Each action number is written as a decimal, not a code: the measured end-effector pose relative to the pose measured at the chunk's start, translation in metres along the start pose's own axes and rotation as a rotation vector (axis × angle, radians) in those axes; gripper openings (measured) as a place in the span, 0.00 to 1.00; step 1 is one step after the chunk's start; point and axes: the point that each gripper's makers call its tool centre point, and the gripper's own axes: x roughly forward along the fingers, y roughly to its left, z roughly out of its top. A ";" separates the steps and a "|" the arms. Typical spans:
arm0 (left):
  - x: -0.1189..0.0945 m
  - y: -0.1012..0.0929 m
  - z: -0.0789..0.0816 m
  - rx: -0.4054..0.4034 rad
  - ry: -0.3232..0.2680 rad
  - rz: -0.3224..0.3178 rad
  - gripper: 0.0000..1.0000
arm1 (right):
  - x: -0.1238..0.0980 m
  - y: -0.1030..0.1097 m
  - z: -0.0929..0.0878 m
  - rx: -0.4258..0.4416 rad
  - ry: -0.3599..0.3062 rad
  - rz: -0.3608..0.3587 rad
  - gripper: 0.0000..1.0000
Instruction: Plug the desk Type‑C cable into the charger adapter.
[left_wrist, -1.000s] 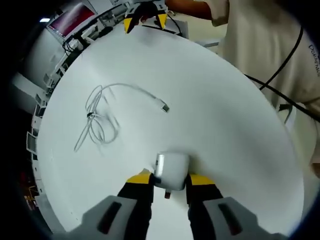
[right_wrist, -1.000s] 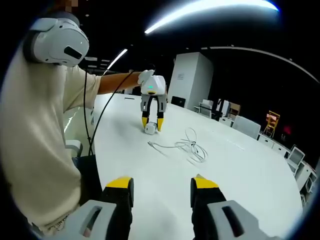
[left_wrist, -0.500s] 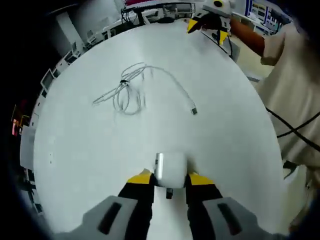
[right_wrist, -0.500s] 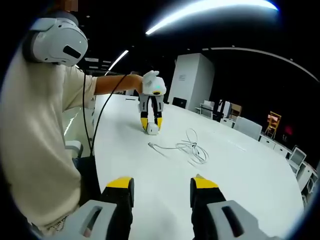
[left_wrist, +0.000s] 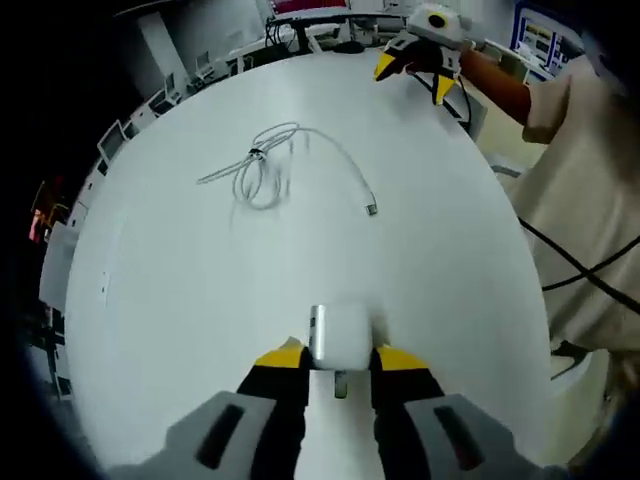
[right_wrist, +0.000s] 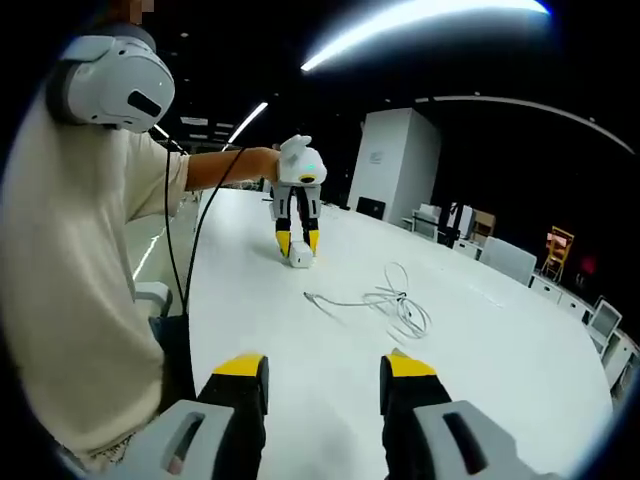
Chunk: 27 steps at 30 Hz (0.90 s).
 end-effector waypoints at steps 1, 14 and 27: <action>-0.001 -0.004 0.000 0.001 -0.004 -0.005 0.25 | 0.001 0.001 0.001 -0.001 -0.001 0.003 0.46; -0.002 -0.034 -0.002 -0.008 -0.056 -0.012 0.25 | 0.012 0.010 0.004 -0.015 0.002 0.033 0.46; 0.006 -0.042 0.005 -0.049 -0.100 0.007 0.23 | 0.015 0.015 0.003 -0.017 0.011 0.044 0.46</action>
